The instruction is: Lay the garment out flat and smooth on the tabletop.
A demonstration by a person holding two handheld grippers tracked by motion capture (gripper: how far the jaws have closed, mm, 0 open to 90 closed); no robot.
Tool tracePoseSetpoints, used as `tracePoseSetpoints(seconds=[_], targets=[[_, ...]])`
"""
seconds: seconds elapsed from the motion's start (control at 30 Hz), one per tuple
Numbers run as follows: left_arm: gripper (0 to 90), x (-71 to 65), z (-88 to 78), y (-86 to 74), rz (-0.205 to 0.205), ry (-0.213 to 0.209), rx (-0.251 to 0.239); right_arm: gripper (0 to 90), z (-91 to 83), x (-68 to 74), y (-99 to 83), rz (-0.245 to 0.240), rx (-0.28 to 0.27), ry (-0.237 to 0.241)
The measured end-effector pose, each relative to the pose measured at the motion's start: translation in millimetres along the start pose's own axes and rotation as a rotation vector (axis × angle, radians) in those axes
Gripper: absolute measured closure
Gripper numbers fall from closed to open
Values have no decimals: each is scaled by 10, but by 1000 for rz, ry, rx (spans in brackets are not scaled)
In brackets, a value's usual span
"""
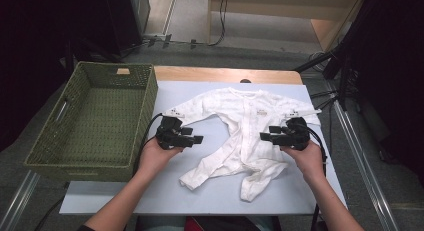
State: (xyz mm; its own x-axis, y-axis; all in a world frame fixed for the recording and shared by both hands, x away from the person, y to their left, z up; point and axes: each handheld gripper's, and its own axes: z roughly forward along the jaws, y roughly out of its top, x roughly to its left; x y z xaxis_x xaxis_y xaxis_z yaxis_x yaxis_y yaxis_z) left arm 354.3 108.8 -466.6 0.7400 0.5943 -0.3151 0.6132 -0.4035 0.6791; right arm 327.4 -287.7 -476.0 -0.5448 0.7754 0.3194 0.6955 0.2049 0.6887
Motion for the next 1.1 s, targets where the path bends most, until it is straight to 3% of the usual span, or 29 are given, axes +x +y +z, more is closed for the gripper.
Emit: tracePoseSetpoints(seconds=[0.57, 1.1], targets=[[397, -363, -82, -165, 62, -55, 11, 379, 143, 106, 48, -23, 26, 20], [448, -603, 149, -199, 114, -114, 73, 379, 163, 91, 35, -25, 37, 17]])
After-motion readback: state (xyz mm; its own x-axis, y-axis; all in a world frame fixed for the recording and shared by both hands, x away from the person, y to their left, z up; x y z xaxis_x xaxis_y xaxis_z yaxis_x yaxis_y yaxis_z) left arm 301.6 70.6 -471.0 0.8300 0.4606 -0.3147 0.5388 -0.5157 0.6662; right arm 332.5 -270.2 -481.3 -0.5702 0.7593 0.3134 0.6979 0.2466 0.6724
